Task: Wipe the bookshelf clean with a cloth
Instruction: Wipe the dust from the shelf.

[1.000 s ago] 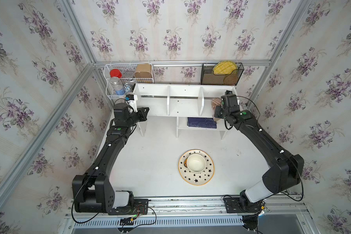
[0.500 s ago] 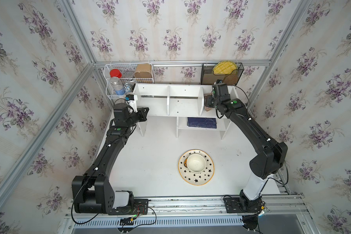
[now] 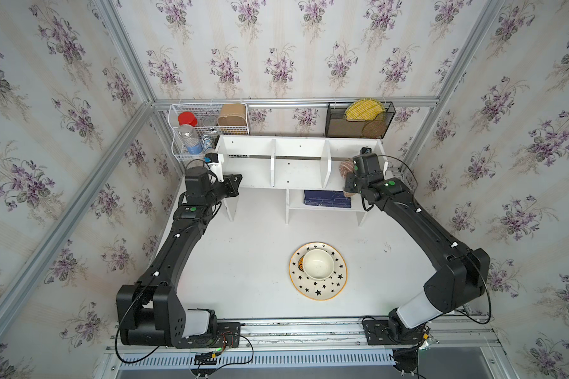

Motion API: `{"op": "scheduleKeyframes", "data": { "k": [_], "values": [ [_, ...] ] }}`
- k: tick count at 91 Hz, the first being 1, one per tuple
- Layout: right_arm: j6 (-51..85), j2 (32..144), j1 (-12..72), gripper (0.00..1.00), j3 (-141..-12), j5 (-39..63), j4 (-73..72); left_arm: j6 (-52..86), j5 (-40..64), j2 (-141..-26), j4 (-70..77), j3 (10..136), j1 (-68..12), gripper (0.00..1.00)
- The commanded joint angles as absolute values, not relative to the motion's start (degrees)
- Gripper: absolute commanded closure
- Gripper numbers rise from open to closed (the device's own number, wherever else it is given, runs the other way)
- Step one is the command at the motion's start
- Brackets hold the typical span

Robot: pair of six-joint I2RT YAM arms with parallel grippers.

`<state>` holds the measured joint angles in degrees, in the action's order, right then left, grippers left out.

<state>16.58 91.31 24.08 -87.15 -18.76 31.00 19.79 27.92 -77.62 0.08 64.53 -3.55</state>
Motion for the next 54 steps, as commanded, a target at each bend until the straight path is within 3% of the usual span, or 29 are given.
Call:
{"op": "scheduleKeyframes", "data": {
  "k": [1, 41, 54],
  "values": [
    [18.2, 92.9, 24.7, 1.0, -88.0, -12.0, 30.4, 18.9, 27.7, -77.5, 0.4, 64.9, -3.8, 1.0],
    [15.9, 91.5, 21.1, 1.0, -87.7, -22.8, 33.9, 18.6, 26.8, -77.6, 0.0, 64.8, -4.3, 1.0],
    [15.6, 91.4, 21.7, 1.0, -87.0, -20.6, 33.3, 18.5, 26.7, -77.4, 0.0, 64.8, -4.3, 1.0]
  ]
}}
